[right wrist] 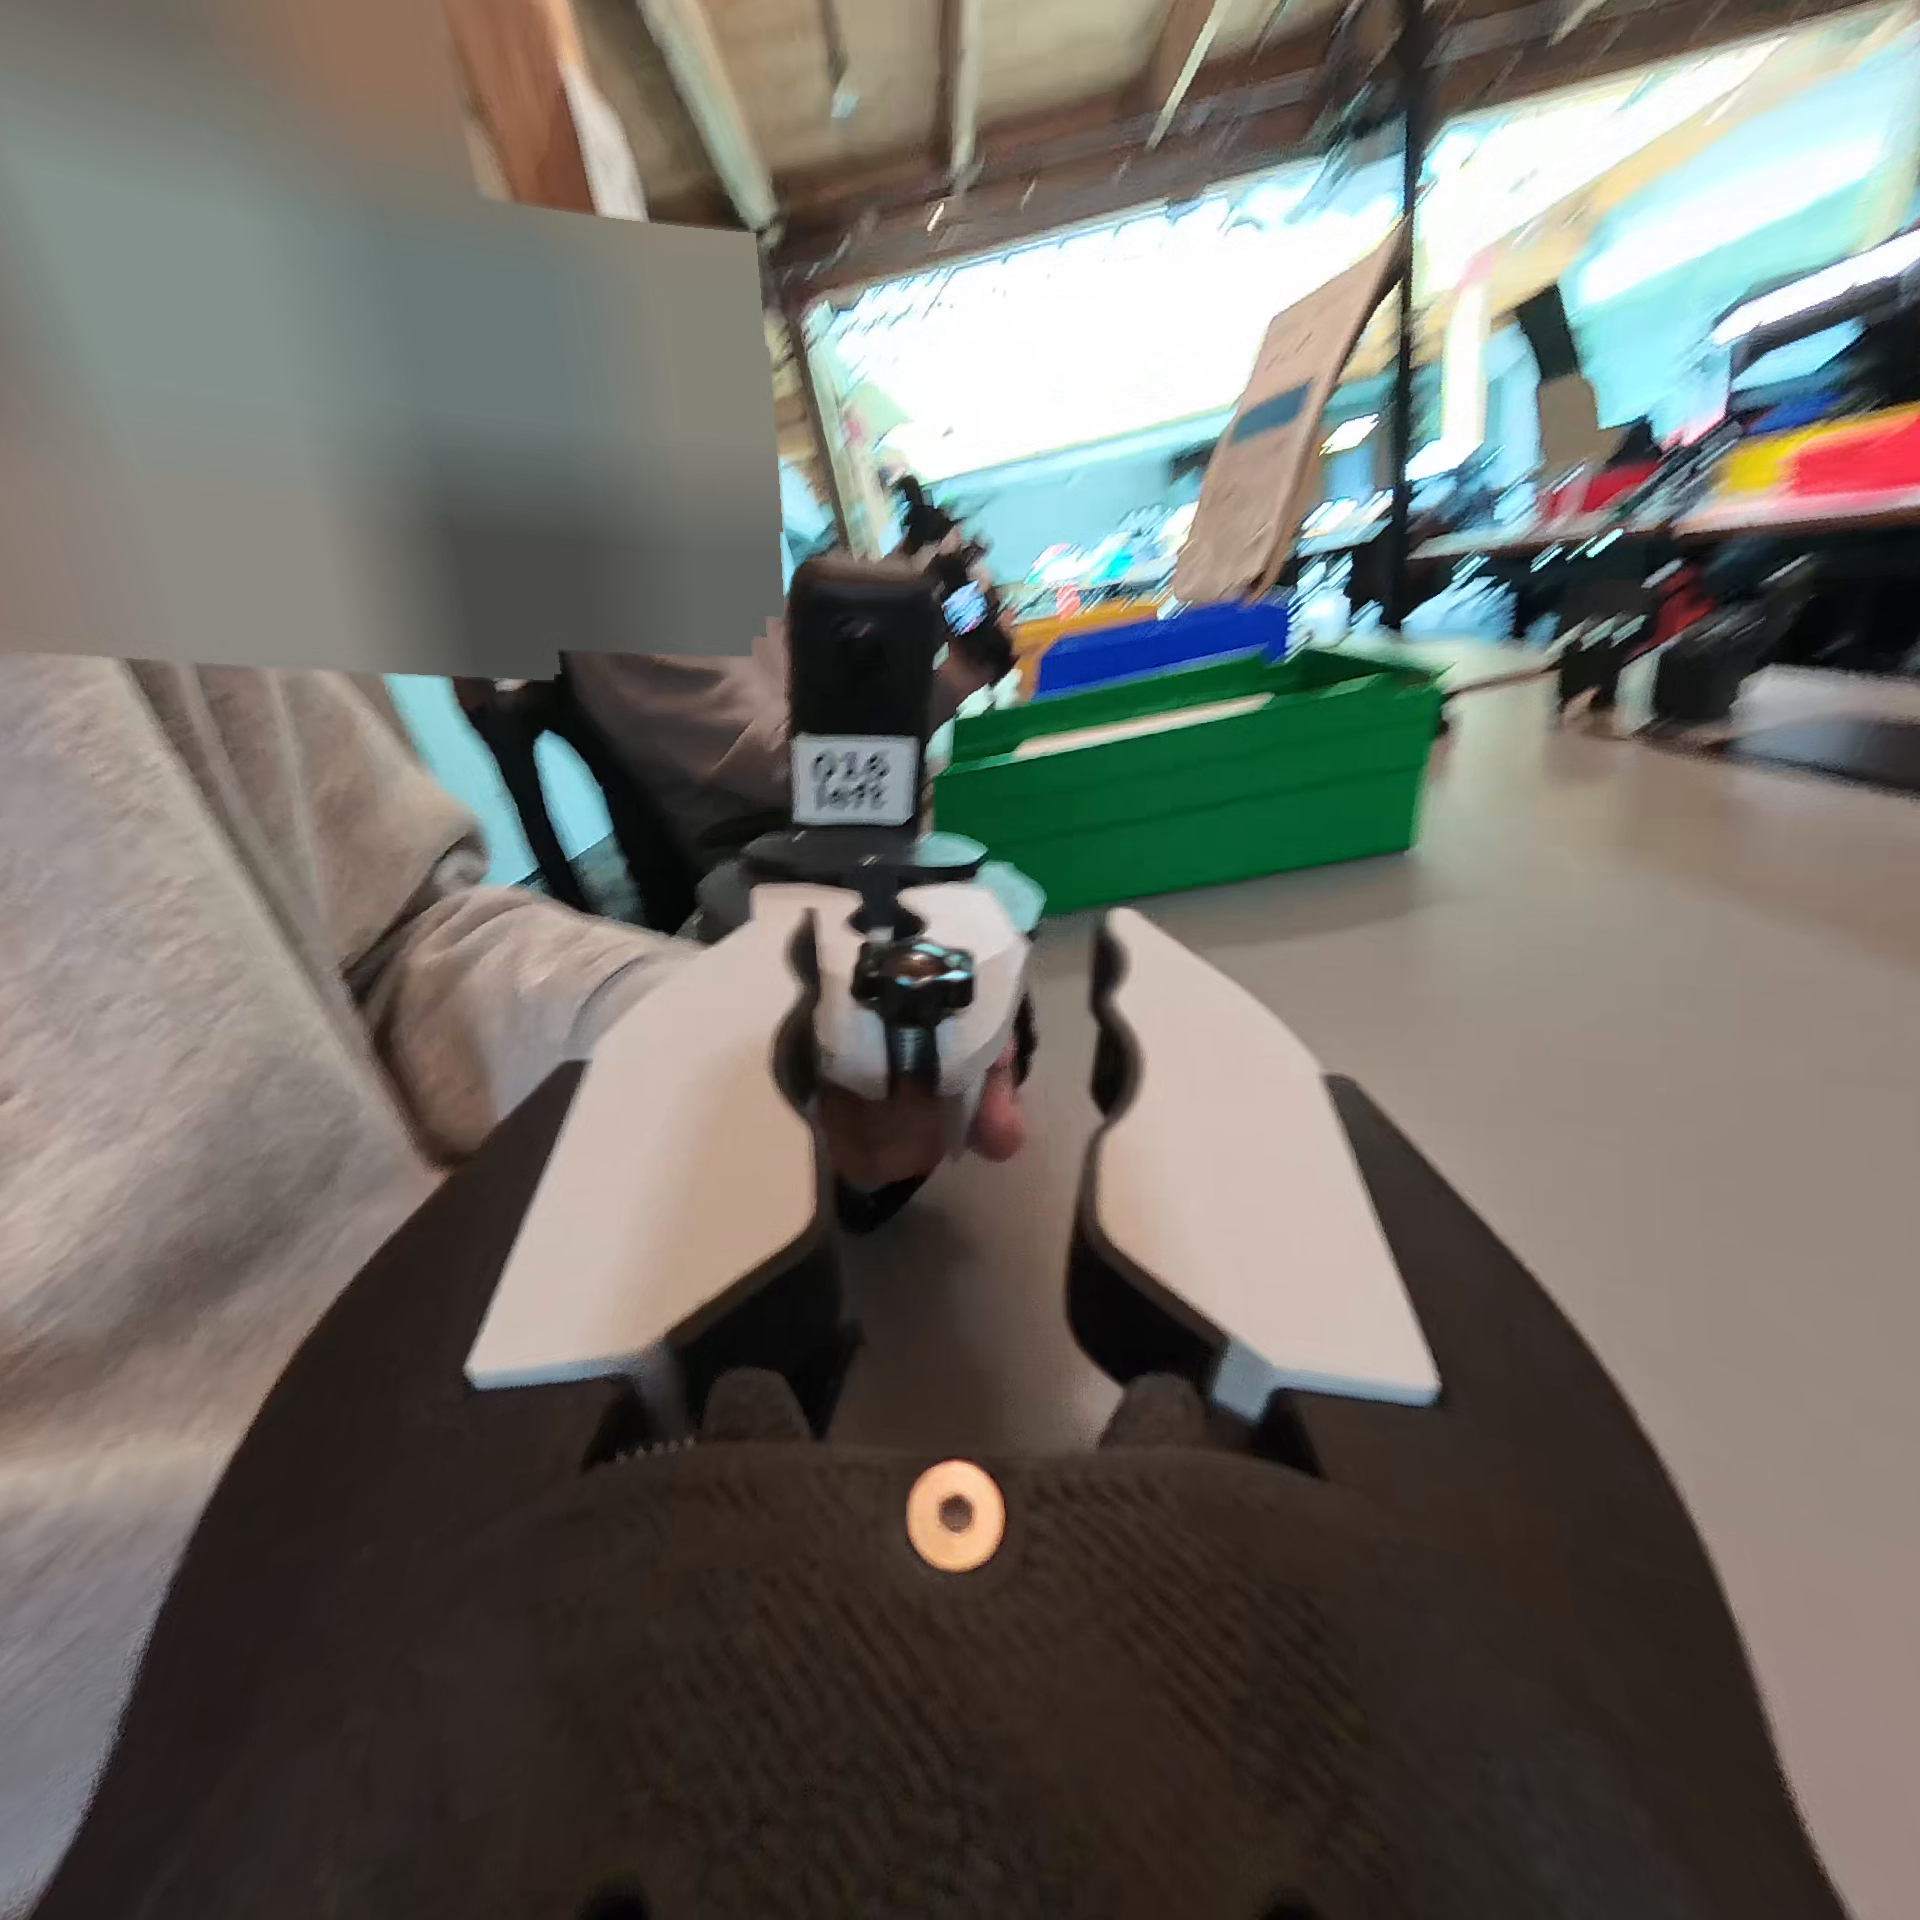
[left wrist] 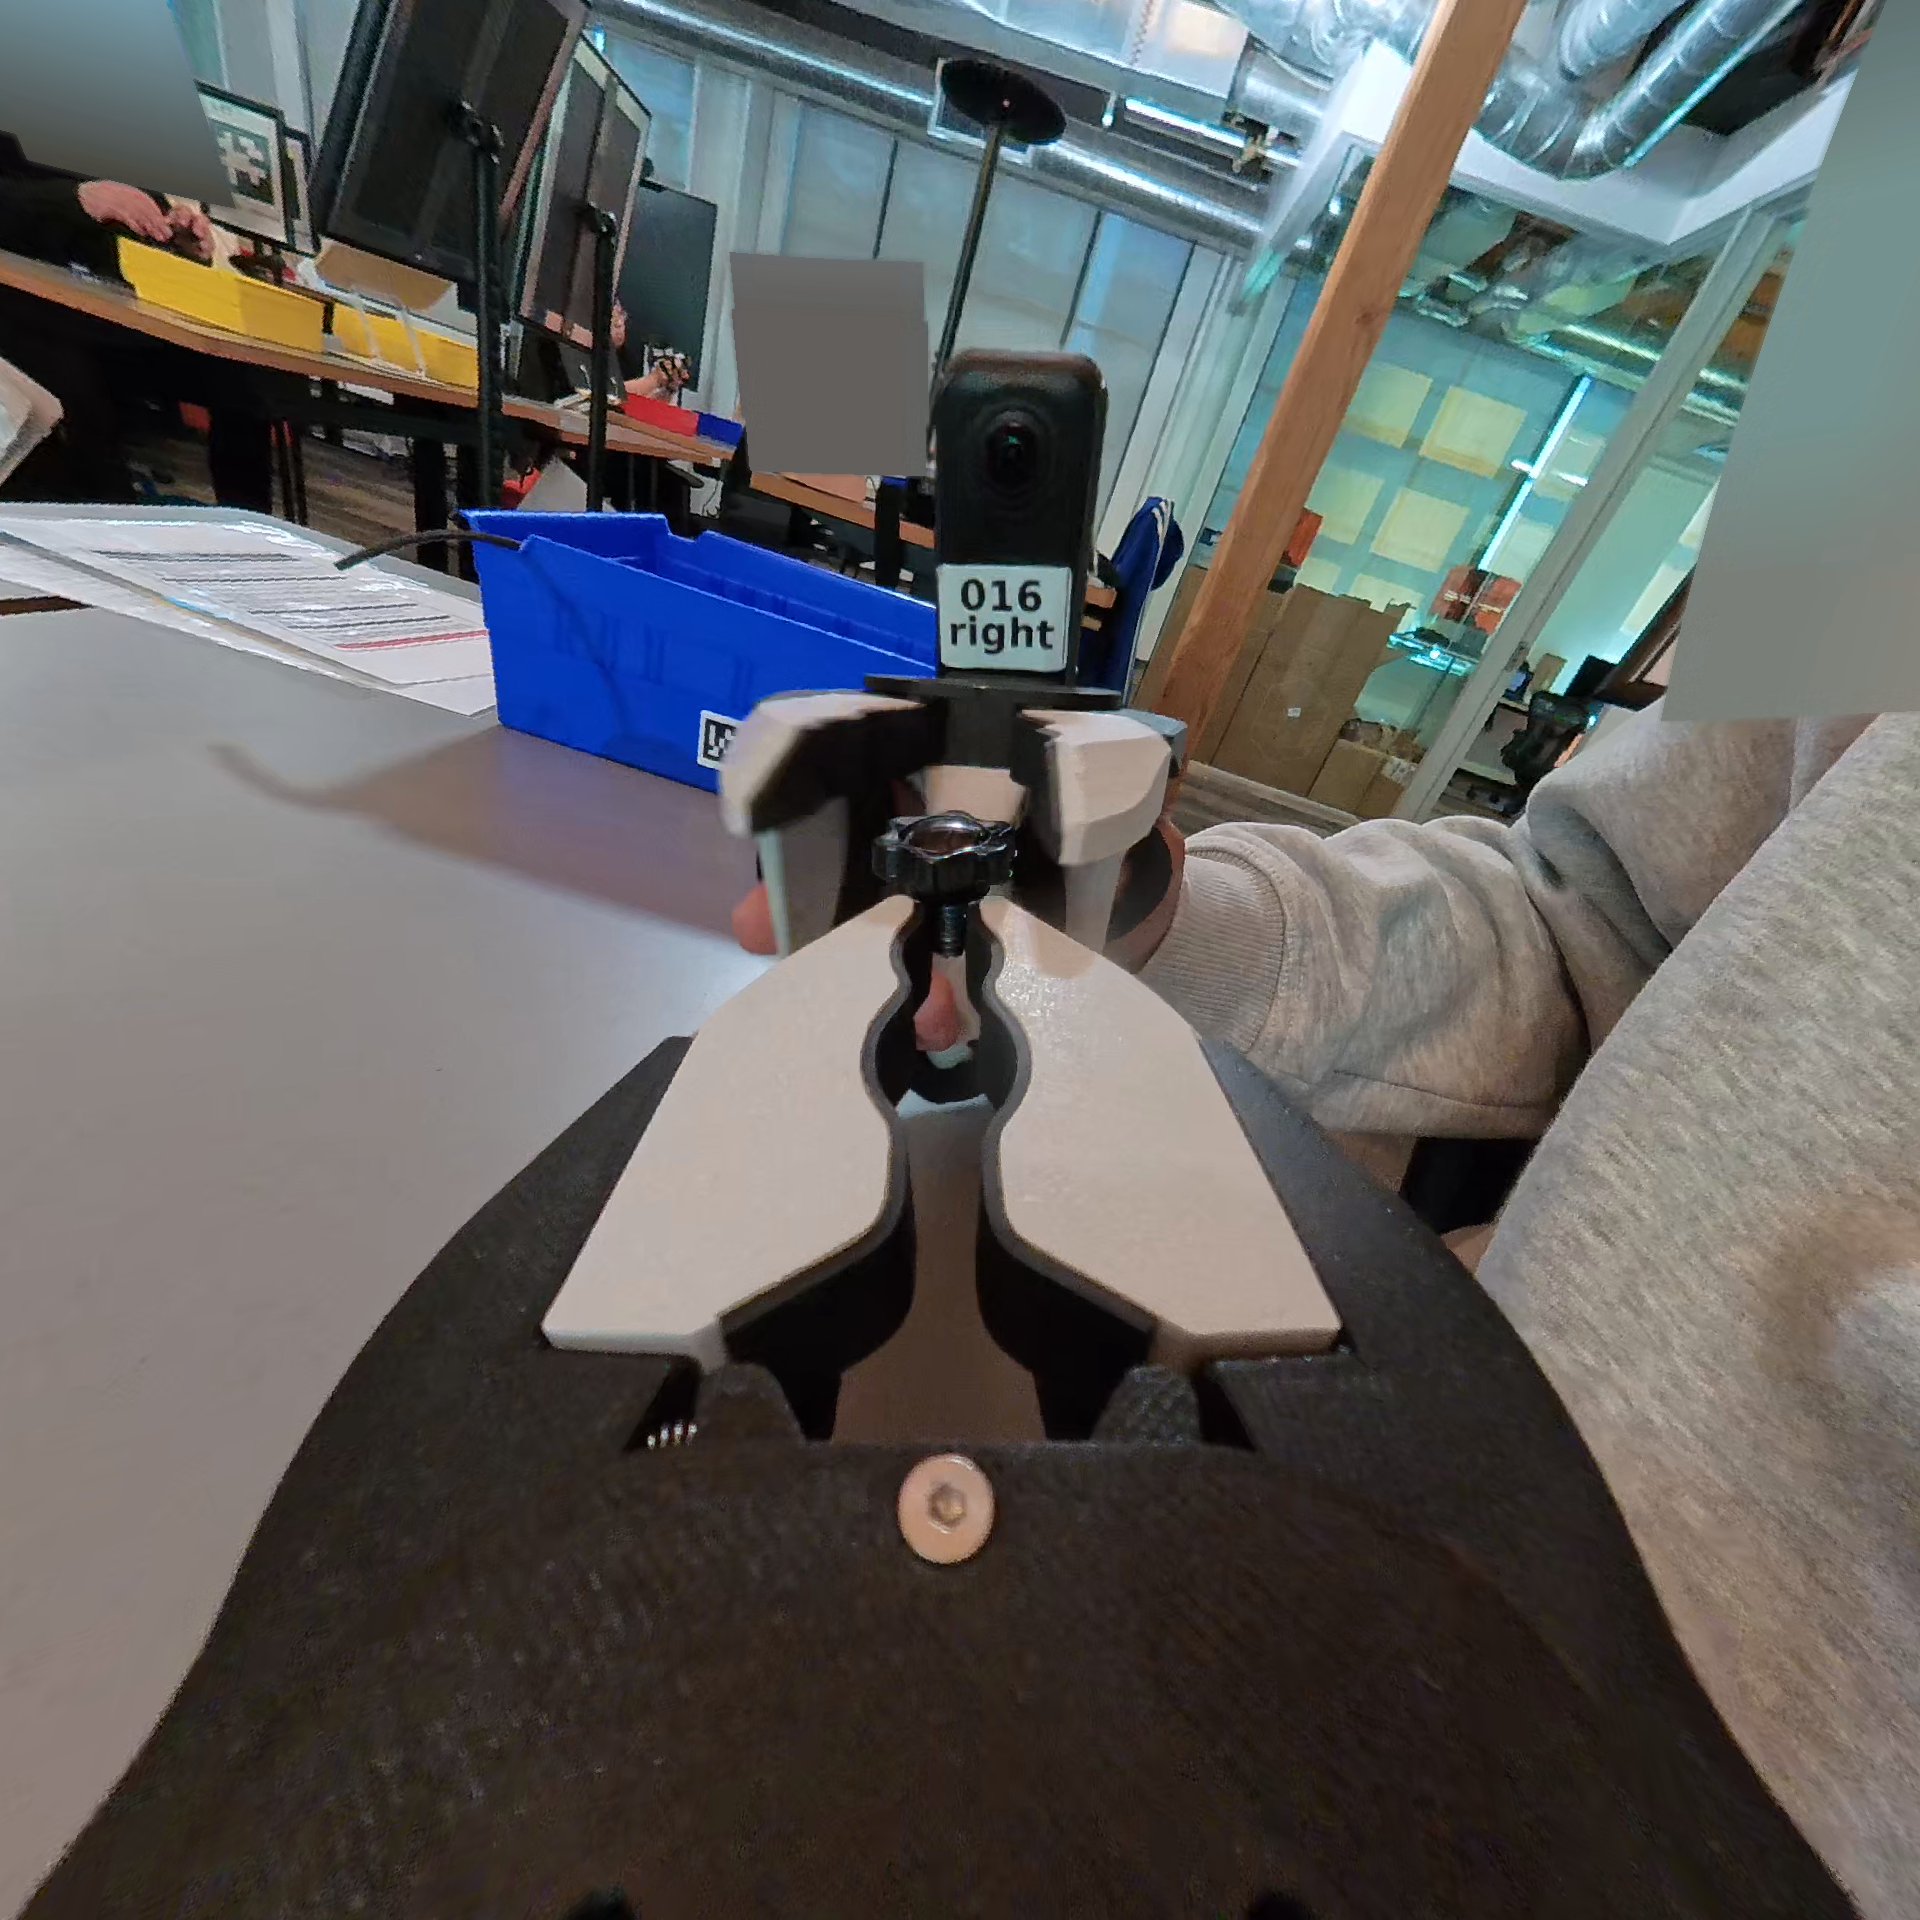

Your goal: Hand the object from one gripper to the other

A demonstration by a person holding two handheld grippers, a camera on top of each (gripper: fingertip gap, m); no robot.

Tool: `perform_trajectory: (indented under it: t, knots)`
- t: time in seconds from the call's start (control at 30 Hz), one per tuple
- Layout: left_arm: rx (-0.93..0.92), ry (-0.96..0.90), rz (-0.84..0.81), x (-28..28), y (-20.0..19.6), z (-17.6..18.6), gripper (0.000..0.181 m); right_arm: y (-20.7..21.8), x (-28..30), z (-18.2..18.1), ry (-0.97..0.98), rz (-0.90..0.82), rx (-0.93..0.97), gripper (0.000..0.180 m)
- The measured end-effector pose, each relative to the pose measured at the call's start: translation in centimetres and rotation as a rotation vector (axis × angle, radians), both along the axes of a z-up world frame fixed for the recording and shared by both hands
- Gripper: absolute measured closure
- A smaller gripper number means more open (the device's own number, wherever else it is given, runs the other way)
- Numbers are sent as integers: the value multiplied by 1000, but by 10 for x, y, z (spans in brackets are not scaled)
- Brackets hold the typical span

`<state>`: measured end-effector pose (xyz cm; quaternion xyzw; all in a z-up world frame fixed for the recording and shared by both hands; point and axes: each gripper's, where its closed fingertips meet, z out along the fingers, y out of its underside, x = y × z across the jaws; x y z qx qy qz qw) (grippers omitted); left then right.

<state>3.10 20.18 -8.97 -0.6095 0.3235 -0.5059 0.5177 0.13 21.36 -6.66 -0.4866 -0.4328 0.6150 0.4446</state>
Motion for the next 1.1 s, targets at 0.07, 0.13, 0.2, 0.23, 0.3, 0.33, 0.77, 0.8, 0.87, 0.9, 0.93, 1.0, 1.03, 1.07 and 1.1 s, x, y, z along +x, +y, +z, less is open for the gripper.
perform_trajectory:
  t: [0.07,0.13,0.2,0.23,0.3,0.33,0.77,0.8,0.87,0.9,0.93,1.0,1.03,1.07,1.1]
  knots:
    - [6,-6,16,-2,2,1,175,9,3,5,40,-65,16,118]
    - [25,-6,50,-6,5,3,176,18,7,9,66,-123,22,114]
    - [60,-5,102,-12,10,7,175,25,11,11,75,-173,25,113]
    - [79,-2,129,-15,12,8,175,28,12,11,71,-196,32,114]
    - [114,12,172,-19,14,11,175,32,13,10,53,-239,59,115]
    - [129,19,189,-20,15,11,175,33,13,9,42,-257,79,117]
    - [217,137,484,-37,32,9,175,26,0,15,38,-465,37,147]
    - [220,148,501,-37,33,8,175,26,-2,14,32,-476,34,146]
    - [229,173,522,-36,33,6,175,24,-6,10,4,-487,35,145]
    - [233,178,527,-34,32,6,175,22,-8,9,-6,-488,37,145]
    - [234,179,529,-33,32,6,175,21,-11,8,-14,-489,40,145]
    - [234,168,528,-31,30,6,175,19,-13,6,-29,-491,48,146]
    - [233,163,528,-30,29,6,175,18,-15,4,-39,-491,56,147]
    - [232,159,528,-30,29,7,175,17,-16,3,-50,-490,65,147]
    - [231,157,529,-30,29,7,176,17,-17,1,-61,-488,74,148]
